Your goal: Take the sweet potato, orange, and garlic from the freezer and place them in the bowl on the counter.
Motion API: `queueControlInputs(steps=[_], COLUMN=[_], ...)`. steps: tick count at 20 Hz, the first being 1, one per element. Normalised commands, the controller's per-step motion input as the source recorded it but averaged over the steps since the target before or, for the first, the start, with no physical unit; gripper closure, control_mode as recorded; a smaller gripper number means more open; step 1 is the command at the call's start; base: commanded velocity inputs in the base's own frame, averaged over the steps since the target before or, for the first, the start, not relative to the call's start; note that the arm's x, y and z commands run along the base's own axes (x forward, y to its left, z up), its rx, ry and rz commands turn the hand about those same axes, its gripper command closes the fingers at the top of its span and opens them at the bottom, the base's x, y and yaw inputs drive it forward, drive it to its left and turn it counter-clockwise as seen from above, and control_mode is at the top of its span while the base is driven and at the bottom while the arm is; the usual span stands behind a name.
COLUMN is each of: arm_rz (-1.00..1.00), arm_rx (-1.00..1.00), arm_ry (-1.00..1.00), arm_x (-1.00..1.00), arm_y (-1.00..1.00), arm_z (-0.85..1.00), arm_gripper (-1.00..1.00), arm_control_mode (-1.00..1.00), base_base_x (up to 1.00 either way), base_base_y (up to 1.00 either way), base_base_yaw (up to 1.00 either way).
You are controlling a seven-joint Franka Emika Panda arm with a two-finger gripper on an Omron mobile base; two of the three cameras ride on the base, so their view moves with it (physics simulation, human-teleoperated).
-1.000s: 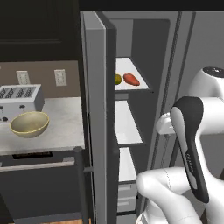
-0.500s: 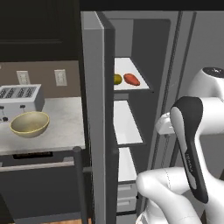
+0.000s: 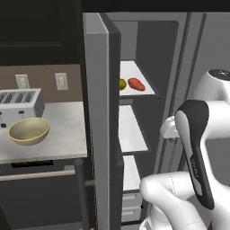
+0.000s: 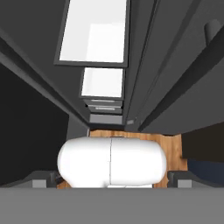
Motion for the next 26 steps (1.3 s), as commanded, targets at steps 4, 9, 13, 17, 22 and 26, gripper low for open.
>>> queueControlInputs(steps=[4,9,13,17,22,26], arm_rz=[0.00,0.00,0.00,0.00,0.00,0.00], arm_rx=[0.00,0.00,0.00,0.00,0.00,0.00], arm_ry=[0.00,0.00,0.00,0.00,0.00,0.00], arm_x=[0.00,0.00,0.00,0.00,0.00,0.00], arm_y=[0.00,0.00,0.00,0.00,0.00,0.00], arm_z=[0.00,0.00,0.00,0.00,0.00,0.00], arm_gripper=[-1.00,-1.00,-1.00,-1.00,-1.00,-1.00], arm_control_mode=[1.00,1.00,1.00,1.00,1.00,1.00], base_base_x=[0.64,0.60,0.33,0.13,0.00,0.00], base_base_y=[0.22,0.29,0.25,0.11,0.01,0.00], base_base_yaw=[0.00,0.00,-0.01,-0.03,-0.01,0.00])
